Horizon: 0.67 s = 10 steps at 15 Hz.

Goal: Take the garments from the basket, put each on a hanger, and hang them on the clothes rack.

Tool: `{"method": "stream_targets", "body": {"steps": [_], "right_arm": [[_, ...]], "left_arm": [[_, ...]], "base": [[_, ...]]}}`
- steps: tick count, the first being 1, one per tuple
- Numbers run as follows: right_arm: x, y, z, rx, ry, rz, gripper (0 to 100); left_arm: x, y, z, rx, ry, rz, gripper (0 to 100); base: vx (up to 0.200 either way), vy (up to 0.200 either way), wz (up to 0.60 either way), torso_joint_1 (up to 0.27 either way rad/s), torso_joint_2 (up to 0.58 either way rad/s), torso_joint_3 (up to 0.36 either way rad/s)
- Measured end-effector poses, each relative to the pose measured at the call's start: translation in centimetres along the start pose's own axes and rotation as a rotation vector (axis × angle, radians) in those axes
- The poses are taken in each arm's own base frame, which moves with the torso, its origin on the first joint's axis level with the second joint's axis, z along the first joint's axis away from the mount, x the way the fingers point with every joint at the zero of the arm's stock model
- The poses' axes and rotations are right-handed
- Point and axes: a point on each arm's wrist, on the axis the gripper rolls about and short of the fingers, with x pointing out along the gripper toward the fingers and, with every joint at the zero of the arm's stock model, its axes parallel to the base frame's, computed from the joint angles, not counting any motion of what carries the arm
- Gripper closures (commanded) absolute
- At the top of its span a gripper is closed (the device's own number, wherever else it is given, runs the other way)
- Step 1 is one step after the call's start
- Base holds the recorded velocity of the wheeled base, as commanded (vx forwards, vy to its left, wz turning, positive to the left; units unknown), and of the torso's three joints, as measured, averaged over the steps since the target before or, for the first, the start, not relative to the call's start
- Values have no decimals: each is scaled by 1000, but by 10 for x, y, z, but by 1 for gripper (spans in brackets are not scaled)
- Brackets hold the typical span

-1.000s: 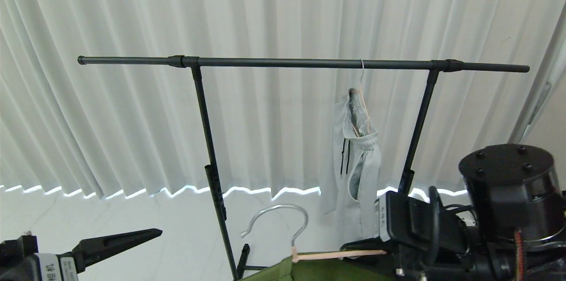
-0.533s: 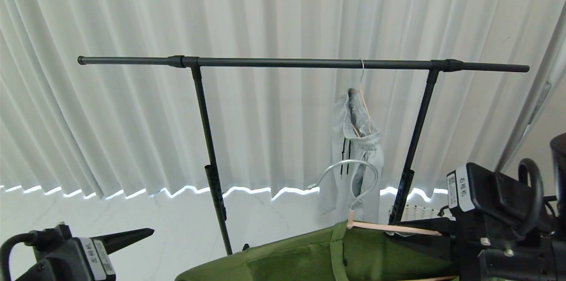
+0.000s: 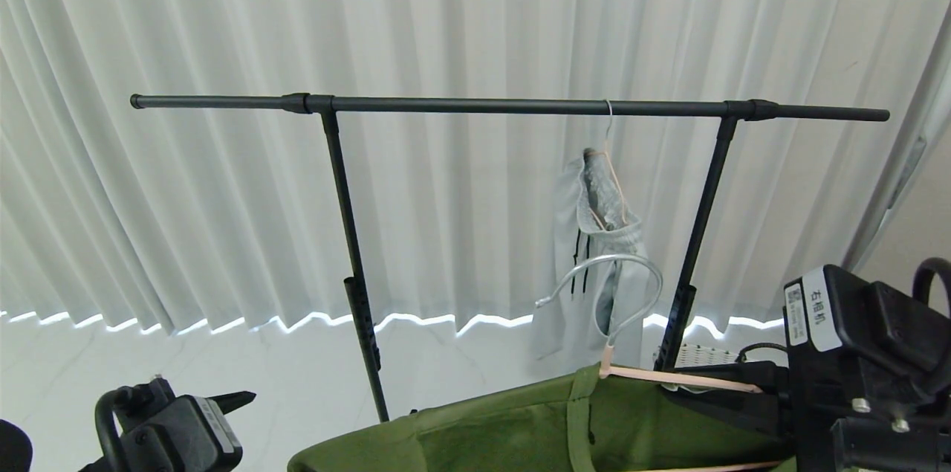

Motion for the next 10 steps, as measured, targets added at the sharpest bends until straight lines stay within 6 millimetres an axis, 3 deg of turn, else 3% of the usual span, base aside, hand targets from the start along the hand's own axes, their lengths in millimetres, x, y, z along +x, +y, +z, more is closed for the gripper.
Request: {"method": "stream_targets", "body": {"steps": [1,2,10], "right_arm": [[0,0,0,-1,-2,0,100],[0,0,1,-3,-4,1,100],[-2,0,1,-2,-8,-9,100]], "left_arm": [[0,0,0,-2,0,-2,0],[0,0,0,-2,-1,-4,100],[1,0,0,-10,1,-10,100]], "base": [[0,0,0,0,0,0],[0,0,0,0,0,0],[0,0,0,0,0,0]]}}
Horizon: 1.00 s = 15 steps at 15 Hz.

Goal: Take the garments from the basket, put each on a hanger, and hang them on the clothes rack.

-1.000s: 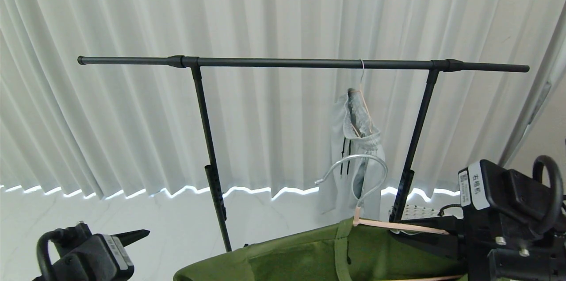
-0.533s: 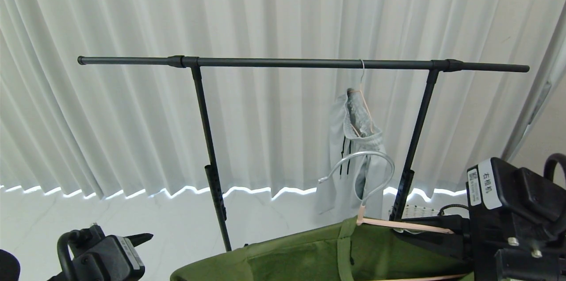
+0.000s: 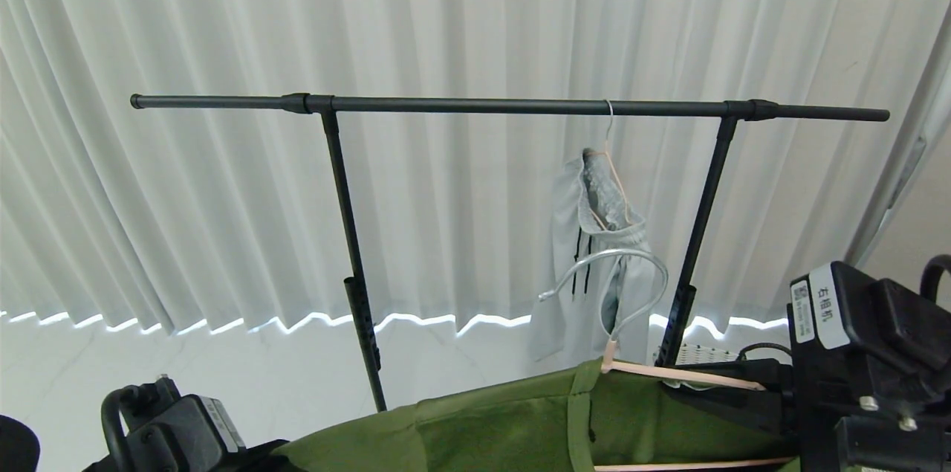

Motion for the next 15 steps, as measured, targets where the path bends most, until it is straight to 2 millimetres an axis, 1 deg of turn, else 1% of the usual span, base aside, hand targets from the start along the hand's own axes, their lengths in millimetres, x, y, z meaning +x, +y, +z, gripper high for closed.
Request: {"method": "stream_targets", "body": {"steps": [4,6,9,10,13,15], "right_arm": [[-9,-8,-6,23,11,-64,100],[-18,-13,-10,44,29,-106,100],[-28,-15,-12,57,31,-140,100],[-30,-15,-12,57,27,-146,100],[-32,-16,-12,58,31,-169,100],[-33,-17,-14,68,58,-215,100]], "left_arm": [[2,10,-9,-56,61,89,100],[2,16,-14,-87,100,159,100],[2,17,-16,-95,106,175,100],[1,17,-16,-95,105,176,0],[0,17,-14,-91,95,174,0],[-1,16,-13,-88,80,169,0]], "base": [[0,0,0,0,0,0],[0,0,0,0,0,0],[0,0,0,0,0,0],[0,0,0,0,0,0],[0,0,0,0,0,0],[0,0,0,0,0,0]]}}
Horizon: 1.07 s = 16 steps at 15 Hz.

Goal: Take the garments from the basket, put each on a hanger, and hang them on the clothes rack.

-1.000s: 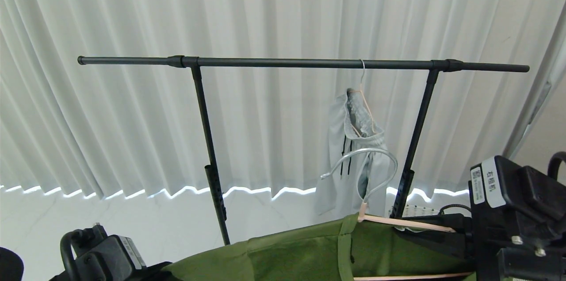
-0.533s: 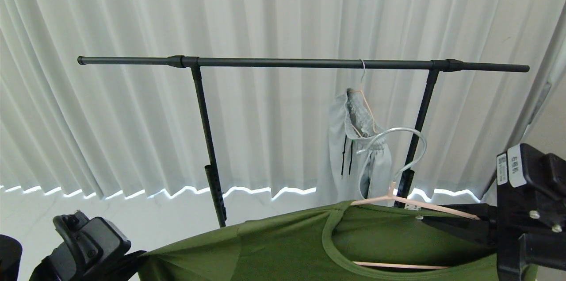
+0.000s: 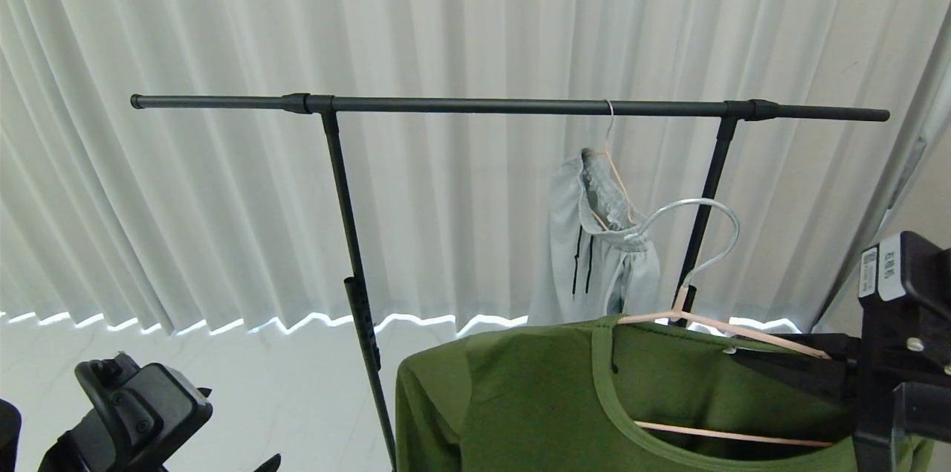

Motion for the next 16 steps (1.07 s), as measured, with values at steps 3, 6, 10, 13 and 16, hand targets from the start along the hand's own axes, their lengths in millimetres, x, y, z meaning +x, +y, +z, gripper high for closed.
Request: {"method": "stream_targets", "body": {"steps": [3,6,10,13,16], "right_arm": [[-5,-7,-10,61,112,-120,100],[-21,-14,-28,123,263,-224,100],[-59,-15,-55,252,483,-406,100],[-83,-9,-70,347,612,-550,100],[-96,-6,-76,399,691,-696,100]], "left_arm": [[-2,0,5,-5,-58,3,0],[-1,2,9,-23,-105,24,0],[0,0,5,-19,-89,22,0],[1,0,4,-17,-86,21,0],[1,0,4,-18,-86,21,0]], "base": [[0,0,0,0,0,0],[0,0,0,0,0,0],[0,0,0,0,0,0],[0,0,0,0,0,0],[0,0,0,0,0,0]]}}
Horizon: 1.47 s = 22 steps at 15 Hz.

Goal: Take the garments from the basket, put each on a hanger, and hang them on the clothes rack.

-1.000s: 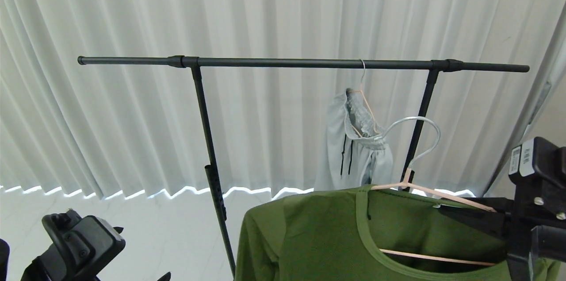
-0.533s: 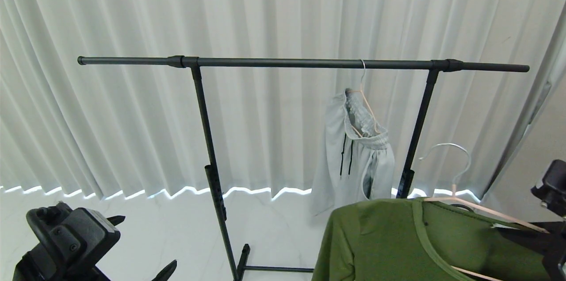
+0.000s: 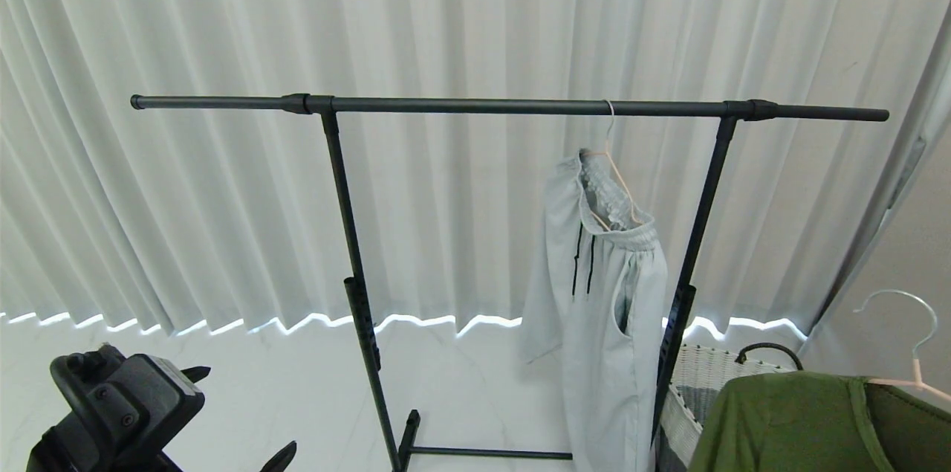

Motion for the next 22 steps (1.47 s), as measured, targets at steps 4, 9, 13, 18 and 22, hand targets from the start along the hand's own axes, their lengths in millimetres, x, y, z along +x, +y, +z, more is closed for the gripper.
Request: {"method": "stream_targets", "body": {"steps": [4,9,13,18,22], "right_arm": [[2,-9,13,93,-64,-66,100],[13,-23,66,239,-228,-59,100],[16,-33,109,255,-332,-25,100],[27,-34,135,242,-372,-7,100],[39,-33,145,239,-370,-3,100]], "left_arm": [[0,0,1,-1,-5,0,0],[0,0,2,0,-7,1,0],[0,0,2,1,-7,1,0],[0,1,2,0,-8,1,0],[0,1,2,-1,-8,1,0]], "base": [[0,0,0,0,0,0],[40,0,0,0,0,0],[200,0,0,-2,2,2],[200,0,0,6,3,0],[200,0,0,6,4,2]]}}
